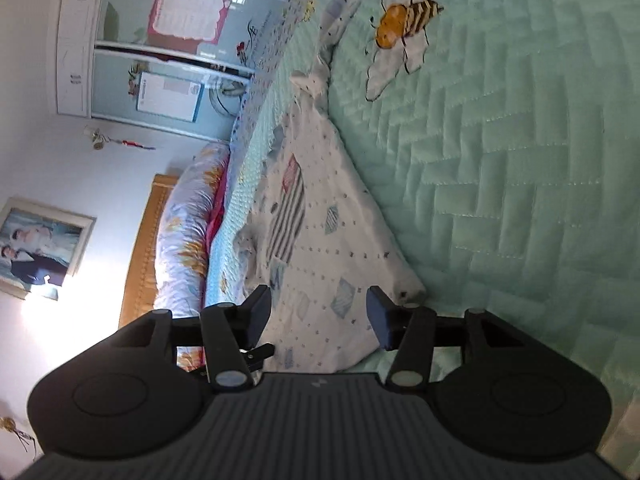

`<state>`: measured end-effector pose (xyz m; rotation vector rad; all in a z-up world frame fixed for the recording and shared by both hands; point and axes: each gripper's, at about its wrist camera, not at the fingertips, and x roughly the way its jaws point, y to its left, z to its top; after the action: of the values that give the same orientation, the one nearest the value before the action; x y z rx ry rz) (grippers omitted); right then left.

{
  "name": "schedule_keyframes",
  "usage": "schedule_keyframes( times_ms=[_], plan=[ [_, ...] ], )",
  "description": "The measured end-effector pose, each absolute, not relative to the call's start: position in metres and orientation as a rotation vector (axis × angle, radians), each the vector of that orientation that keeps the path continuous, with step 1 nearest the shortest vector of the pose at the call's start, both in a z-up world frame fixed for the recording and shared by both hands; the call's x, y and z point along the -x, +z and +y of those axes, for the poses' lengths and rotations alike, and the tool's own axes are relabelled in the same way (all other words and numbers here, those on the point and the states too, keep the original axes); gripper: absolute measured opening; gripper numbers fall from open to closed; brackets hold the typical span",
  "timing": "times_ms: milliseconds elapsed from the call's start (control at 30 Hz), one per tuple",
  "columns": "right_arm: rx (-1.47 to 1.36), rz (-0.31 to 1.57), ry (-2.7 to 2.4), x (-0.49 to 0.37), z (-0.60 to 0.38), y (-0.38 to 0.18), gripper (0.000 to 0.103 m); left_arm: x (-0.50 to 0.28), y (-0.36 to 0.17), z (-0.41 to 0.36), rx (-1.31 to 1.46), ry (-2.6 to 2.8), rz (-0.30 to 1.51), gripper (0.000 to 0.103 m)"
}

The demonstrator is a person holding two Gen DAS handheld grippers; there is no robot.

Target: Fold clothes

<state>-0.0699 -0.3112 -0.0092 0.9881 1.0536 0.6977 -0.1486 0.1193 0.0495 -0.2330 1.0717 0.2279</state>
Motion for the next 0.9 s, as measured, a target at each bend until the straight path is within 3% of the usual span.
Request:
schedule_keyframes(
  times_ms=[33, 100, 133, 333, 600, 900],
  plan=[
    [-0.977, 1.072, 0.687, 0.070, -0.311, -0.015, 0.053, 0.151, 0.049, 0.120, 0.231, 0.234, 1.074, 0.073],
    [-0.939, 1.092, 0.661, 0.070, -0.311, -0.020, 0.038, 0.155, 0.051, 0.122, 0.234, 0.252, 1.081, 0.073],
    [-0.927, 1.095, 0.661, 0.070, -0.312, -0.018, 0.037, 0.157, 0.053, 0.123, 0.238, 0.259, 1.081, 0.073],
    [-0.855, 1.060, 0.642, 0.077, -0.317, -0.001, 0.046, 0.183, 0.069, 0.140, 0.334, 0.315, 1.013, 0.073],
    [-0.910, 1.015, 0.568, 0.087, -0.342, -0.002, 0.047, 0.221, 0.075, 0.189, 0.581, 0.429, 0.899, 0.073],
    [-0.870, 1.037, 0.584, 0.067, -0.324, -0.011, 0.047, 0.215, 0.050, 0.198, 0.627, 0.382, 0.940, 0.075]
  ],
)
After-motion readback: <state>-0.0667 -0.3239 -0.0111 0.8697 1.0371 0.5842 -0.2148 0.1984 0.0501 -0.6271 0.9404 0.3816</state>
